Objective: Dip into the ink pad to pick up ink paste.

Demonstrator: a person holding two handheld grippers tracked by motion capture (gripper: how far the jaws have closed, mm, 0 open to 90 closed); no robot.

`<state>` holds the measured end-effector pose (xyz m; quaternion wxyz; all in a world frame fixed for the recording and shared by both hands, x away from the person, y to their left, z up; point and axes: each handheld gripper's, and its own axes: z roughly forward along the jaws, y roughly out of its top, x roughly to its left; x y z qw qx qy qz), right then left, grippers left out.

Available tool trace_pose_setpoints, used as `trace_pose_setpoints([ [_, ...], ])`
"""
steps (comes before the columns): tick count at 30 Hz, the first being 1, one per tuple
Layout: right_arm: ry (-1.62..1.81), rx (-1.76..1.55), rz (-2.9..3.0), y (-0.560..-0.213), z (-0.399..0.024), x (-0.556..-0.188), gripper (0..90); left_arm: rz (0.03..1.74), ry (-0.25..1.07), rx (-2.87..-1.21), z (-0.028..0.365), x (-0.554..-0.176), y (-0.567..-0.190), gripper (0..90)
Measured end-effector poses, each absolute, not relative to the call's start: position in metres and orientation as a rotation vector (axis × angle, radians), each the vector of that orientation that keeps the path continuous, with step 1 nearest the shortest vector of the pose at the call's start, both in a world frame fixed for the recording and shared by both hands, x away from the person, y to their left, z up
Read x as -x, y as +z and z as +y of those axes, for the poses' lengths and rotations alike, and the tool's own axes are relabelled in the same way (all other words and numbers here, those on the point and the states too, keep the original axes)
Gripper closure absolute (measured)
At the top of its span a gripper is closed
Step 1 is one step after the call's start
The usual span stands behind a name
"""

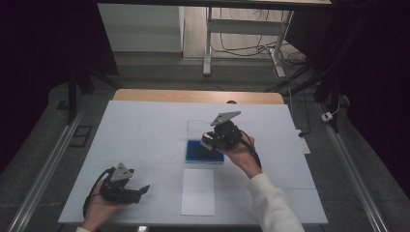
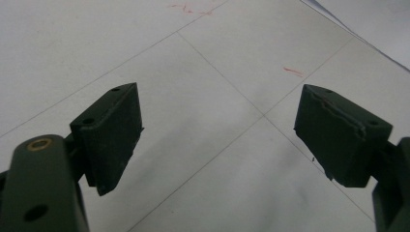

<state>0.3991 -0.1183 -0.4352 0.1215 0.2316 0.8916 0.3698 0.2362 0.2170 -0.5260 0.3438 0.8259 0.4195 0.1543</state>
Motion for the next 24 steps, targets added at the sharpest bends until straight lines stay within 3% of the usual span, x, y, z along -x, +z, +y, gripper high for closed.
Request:
trace_pose_setpoints([
  [24, 0.982, -0.708, 2.647, -0.46, -0.107, -0.41, 69.8, 1.09, 0.404, -2.144, 0.217, -0.236, -0.525, 17.7],
])
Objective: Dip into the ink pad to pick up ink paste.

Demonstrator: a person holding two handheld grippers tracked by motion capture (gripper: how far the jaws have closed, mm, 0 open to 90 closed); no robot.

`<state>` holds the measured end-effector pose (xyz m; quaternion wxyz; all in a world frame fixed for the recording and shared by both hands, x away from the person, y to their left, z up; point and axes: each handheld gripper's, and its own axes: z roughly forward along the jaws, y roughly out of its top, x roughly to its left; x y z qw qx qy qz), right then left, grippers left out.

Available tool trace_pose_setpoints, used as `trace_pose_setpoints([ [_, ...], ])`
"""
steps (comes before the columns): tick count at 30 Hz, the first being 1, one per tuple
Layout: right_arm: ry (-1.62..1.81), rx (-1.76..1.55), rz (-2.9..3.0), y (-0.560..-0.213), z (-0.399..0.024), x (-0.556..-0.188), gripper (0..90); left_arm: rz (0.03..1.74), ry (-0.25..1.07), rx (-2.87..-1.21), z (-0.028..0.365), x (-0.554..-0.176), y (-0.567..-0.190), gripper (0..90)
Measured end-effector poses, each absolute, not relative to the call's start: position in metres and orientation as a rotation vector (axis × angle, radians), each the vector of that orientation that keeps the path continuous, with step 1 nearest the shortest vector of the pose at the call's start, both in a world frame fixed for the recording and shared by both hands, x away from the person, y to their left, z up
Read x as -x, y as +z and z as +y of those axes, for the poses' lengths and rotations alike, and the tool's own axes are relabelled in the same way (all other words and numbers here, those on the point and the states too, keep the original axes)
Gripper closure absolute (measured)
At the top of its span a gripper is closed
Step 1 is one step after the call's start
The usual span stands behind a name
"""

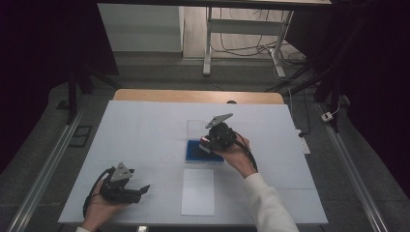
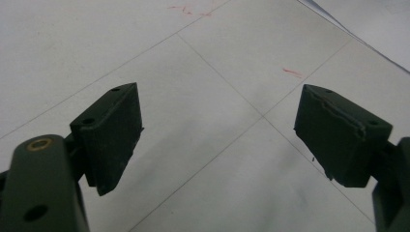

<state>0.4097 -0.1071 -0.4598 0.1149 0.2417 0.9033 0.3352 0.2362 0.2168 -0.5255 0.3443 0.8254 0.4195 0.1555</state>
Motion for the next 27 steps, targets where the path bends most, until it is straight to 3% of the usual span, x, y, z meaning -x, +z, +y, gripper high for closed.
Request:
trace_pose_setpoints([
  [27, 0.91, -0.71, 2.677, -0.478, -0.102, -0.414, 69.7, 1.09, 0.401, -2.148, 0.217, -0.236, -0.526, 17.8],
])
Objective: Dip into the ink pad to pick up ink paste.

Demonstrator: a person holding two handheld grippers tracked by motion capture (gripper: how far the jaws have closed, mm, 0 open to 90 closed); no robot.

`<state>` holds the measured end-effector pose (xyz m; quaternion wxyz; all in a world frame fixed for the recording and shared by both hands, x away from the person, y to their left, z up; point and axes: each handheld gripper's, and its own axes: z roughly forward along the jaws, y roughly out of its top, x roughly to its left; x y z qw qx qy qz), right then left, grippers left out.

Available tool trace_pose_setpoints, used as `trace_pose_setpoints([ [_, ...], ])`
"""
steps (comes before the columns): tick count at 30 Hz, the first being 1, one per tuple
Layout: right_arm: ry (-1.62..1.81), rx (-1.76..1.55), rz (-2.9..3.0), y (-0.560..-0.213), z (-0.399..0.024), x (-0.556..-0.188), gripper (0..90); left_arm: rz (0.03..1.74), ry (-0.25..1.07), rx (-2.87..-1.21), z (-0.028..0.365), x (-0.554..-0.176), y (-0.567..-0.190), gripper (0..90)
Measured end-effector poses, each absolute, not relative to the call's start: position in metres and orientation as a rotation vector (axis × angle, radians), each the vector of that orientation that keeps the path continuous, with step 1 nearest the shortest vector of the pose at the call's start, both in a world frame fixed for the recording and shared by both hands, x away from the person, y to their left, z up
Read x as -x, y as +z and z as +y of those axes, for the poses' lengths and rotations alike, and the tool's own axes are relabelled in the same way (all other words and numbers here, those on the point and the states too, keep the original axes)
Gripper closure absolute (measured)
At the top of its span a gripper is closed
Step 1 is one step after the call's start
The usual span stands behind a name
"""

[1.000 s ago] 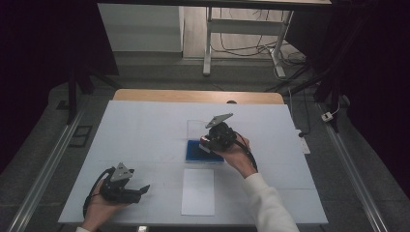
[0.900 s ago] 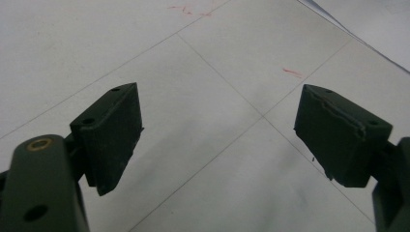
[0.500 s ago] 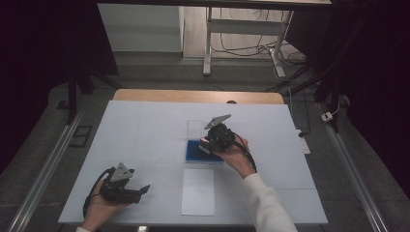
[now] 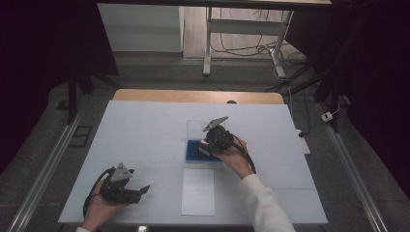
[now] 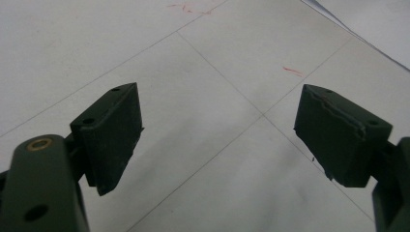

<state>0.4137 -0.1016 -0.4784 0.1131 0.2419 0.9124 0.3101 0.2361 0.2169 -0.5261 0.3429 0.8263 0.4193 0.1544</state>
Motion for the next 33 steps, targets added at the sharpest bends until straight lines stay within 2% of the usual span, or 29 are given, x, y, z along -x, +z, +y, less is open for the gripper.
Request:
trace_pose_setpoints([
  [33, 0.881, -0.685, 2.678, -0.485, -0.1025, -0.412, 70.5, 1.091, 0.404, -2.149, 0.2156, -0.2328, -0.5255, 17.8],
])
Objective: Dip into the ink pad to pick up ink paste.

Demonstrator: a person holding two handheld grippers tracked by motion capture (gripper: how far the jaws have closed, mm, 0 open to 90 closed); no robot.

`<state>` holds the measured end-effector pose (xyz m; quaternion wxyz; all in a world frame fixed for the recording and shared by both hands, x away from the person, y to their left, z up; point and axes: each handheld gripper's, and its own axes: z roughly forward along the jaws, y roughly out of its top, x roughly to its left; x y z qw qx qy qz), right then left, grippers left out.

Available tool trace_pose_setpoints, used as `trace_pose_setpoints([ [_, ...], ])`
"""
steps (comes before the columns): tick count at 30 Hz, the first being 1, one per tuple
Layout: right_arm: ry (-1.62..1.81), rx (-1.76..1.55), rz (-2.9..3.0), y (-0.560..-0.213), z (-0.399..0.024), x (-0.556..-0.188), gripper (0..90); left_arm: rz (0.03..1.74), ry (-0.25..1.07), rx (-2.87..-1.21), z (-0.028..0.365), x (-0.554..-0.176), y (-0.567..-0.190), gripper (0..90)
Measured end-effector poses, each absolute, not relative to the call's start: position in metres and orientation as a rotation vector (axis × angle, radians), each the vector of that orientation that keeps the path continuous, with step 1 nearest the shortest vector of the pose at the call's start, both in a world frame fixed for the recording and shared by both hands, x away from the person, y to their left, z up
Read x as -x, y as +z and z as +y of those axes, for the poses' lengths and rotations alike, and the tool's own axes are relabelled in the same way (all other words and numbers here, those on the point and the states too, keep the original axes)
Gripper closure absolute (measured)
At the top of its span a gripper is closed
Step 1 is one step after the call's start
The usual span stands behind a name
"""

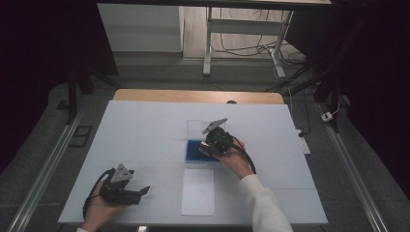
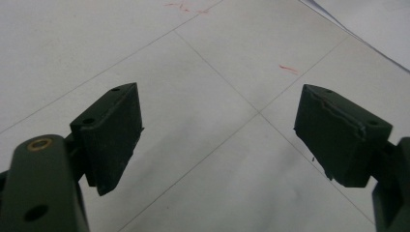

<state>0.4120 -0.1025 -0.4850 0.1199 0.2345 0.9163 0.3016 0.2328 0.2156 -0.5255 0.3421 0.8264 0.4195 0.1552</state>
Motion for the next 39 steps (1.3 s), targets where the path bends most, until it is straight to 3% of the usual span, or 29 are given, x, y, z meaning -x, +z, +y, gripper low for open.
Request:
trace_pose_setpoints([
  [32, 0.878, -0.7, 2.674, -0.486, -0.102, -0.411, 70.3, 1.103, 0.411, -2.141, 0.218, -0.232, -0.525, 17.9],
  [39, 1.086, -0.774, 2.662, -0.478, -0.12, -0.417, 70.0, 1.099, 0.414, -2.133, 0.218, -0.233, -0.525, 17.9],
])
